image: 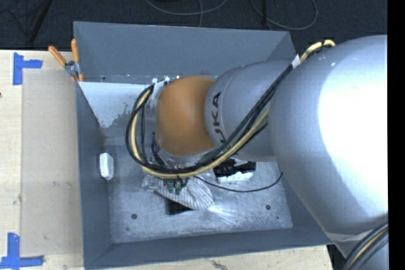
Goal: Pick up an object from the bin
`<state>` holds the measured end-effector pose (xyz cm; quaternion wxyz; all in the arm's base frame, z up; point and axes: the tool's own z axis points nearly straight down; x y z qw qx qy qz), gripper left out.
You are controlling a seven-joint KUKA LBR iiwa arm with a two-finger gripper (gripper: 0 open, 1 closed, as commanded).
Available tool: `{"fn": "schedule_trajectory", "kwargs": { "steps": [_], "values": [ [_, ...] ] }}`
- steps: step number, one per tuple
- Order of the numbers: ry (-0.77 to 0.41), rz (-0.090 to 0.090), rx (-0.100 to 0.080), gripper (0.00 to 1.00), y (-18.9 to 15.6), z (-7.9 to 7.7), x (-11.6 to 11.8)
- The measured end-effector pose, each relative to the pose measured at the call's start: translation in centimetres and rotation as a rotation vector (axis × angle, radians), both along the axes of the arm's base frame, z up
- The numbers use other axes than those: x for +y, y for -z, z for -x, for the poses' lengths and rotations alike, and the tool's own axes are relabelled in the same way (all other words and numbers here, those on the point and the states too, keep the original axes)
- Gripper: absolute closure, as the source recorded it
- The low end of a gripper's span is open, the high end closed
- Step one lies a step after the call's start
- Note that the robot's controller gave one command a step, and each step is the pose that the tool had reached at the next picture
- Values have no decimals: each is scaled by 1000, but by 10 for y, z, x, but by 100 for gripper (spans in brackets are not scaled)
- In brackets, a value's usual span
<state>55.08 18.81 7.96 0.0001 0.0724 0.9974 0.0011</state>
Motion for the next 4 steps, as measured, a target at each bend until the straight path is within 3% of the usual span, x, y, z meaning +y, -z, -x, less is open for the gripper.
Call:
{"fn": "schedule_trajectory", "kwargs": {
  "steps": [1, 4],
  "values": [
    [-94, 4, 6, 100, -31, 1, -1],
    [-57, 2, 3, 100, -196, -8, -39]
  ]
}}
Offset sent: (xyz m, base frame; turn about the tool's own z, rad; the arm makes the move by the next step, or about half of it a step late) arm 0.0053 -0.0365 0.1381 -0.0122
